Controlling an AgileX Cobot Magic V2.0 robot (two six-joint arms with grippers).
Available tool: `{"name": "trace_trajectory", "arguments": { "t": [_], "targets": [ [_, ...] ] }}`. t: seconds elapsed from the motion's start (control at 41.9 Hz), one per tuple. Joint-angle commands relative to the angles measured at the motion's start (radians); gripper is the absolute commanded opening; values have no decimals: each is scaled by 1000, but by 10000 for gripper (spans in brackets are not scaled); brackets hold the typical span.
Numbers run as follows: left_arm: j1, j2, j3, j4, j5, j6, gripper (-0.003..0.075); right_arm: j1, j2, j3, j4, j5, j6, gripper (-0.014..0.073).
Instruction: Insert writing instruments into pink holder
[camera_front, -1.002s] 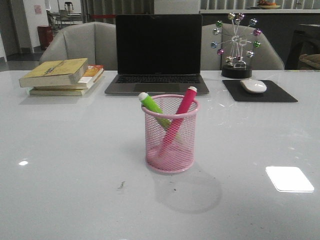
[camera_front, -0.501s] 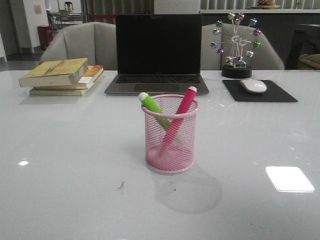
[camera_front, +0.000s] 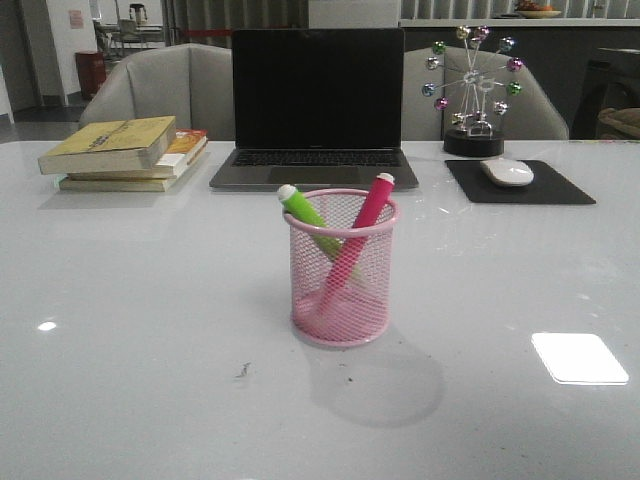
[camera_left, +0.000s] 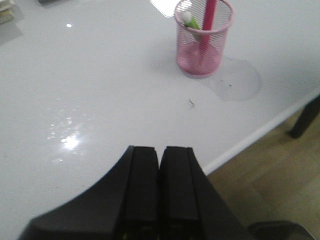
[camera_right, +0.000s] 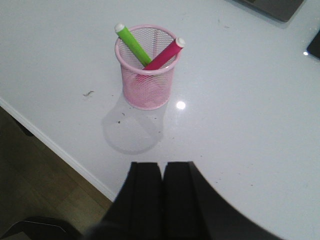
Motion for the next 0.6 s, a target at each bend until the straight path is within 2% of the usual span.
{"name": "trace_trajectory", "arguments": {
  "t": [0.0, 0.143, 0.239, 0.382, 0.573],
  "targets": [
    [92, -52, 24, -5, -185, -6, 93, -3, -3, -28, -11, -68, -5, 58],
    [251, -187, 196, -44, -518, -6, 93, -3, -3, -28, -11, -68, -5, 58],
    [349, -282, 323, -78, -650, -6, 93, -3, -3, -28, -11, -68, -5, 58],
    [445, -398, 441, -115, -704, -6, 93, -3, -3, -28, -11, -68, -5, 58],
    [495, -462, 518, -126, -716, -6, 93, -3, -3, -28, -11, -68, -5, 58]
  ]
}}
